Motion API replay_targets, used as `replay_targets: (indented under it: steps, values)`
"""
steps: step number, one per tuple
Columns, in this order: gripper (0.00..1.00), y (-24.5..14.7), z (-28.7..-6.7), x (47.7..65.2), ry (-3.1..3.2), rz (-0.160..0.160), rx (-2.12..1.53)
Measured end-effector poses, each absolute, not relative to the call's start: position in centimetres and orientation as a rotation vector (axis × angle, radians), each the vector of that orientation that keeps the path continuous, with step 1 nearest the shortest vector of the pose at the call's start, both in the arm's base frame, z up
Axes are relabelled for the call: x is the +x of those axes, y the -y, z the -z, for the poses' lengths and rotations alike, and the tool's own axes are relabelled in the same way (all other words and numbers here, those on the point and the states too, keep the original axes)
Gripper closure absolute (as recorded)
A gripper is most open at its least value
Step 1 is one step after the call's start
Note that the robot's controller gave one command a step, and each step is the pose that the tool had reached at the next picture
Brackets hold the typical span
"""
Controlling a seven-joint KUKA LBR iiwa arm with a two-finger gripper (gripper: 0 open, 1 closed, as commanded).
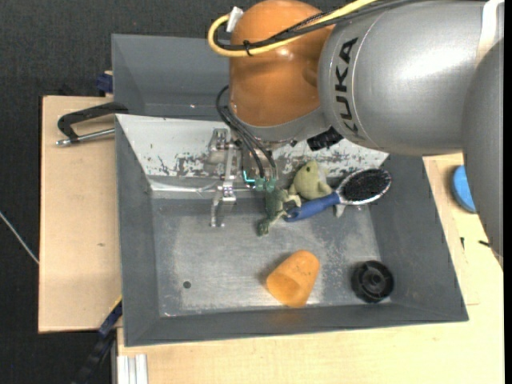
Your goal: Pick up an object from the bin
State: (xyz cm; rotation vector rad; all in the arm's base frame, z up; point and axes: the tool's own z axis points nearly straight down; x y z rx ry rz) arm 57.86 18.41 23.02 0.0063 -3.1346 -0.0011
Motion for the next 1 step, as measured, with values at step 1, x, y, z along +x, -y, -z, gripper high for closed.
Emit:
replay_targets:
  steps: [1]
  values:
    - [0.00,-7.99,-20.86,58.88,3.136,-0.005,0.192]
